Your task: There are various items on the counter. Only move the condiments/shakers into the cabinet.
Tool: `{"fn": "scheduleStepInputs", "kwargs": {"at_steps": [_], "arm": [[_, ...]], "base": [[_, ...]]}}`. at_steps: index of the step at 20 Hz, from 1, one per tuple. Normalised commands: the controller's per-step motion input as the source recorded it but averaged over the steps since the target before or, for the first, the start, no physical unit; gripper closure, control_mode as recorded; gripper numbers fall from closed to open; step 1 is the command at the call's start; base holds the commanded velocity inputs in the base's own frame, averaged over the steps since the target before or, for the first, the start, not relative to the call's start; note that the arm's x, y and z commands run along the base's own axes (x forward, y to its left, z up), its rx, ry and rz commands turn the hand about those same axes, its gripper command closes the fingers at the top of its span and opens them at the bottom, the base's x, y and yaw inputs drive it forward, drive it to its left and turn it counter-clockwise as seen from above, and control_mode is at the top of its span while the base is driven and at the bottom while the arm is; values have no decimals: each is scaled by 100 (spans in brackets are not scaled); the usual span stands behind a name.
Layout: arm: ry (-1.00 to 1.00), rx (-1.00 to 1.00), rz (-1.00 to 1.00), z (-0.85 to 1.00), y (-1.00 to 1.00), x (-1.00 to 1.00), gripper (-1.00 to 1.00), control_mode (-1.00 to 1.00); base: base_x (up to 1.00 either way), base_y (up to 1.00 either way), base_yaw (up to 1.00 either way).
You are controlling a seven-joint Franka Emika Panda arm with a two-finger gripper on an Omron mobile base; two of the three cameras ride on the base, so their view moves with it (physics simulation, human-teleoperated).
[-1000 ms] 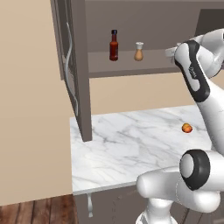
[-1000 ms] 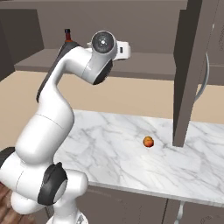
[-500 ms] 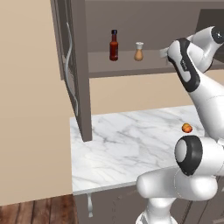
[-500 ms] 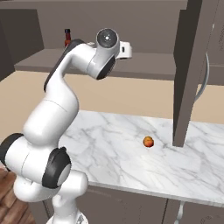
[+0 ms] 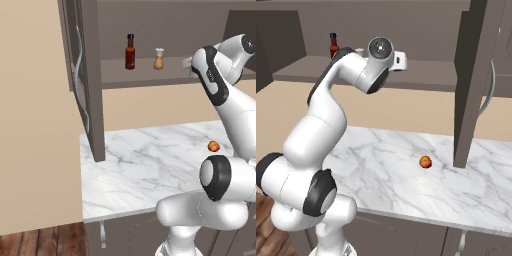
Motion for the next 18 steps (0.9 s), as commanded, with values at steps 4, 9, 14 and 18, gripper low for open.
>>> {"fn": "scheduleStepInputs", "kwargs": {"at_steps": [4,9,14,18], "arm": [[0,12,0,35,0,6,100,-100],[0,0,0,-9,0,52,100,-100],[0,0,0,-32,0,46,100,-100],[0,0,0,-44,0,30,100,-100]], "base": [[0,0,0],[0,0,0],[0,0,0],[0,0,0]]}}
